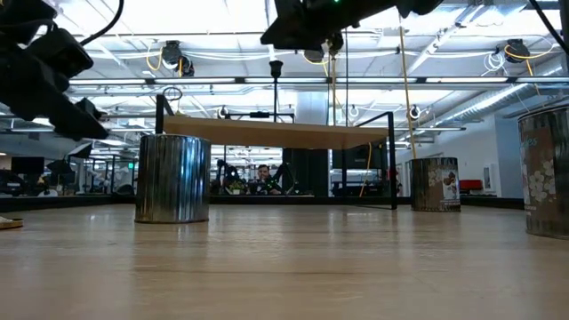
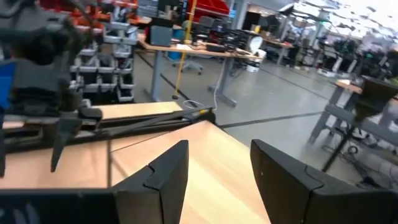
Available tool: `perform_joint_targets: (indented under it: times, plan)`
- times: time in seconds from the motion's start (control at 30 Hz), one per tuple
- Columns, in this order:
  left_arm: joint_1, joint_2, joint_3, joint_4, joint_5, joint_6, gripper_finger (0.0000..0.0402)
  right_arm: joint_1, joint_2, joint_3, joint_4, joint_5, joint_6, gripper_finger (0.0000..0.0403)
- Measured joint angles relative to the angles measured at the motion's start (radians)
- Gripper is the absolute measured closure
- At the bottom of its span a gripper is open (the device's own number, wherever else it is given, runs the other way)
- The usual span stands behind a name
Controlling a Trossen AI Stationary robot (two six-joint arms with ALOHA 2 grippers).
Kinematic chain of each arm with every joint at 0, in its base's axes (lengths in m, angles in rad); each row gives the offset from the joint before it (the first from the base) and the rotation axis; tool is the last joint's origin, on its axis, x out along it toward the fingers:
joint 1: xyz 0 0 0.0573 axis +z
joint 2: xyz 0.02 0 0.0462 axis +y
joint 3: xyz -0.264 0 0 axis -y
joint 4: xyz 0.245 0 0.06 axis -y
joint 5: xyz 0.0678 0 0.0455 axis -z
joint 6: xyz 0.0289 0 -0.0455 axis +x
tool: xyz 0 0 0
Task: Pick & Place candle stick holders
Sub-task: Put the gold candle holder on the shelf
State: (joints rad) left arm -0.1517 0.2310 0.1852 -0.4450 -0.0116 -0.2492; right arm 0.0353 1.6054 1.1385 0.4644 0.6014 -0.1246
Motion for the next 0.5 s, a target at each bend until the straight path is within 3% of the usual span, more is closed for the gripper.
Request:
perform_joint_targets:
  times: [0.23, 0.5]
  plan:
    - [-0.158, 0.0, 0.0, 0.0, 0.064, 0.063, 0.0156, 0.034, 0.0, 0.0, -0.006, 0.0, -0.027, 0.0232]
    - [-0.363, 0.046, 0.0, -0.044, -0.055, 0.024, 0.0156, 0.052, 0.0, 0.0, -0.007, -0.001, -0.027, 0.0232]
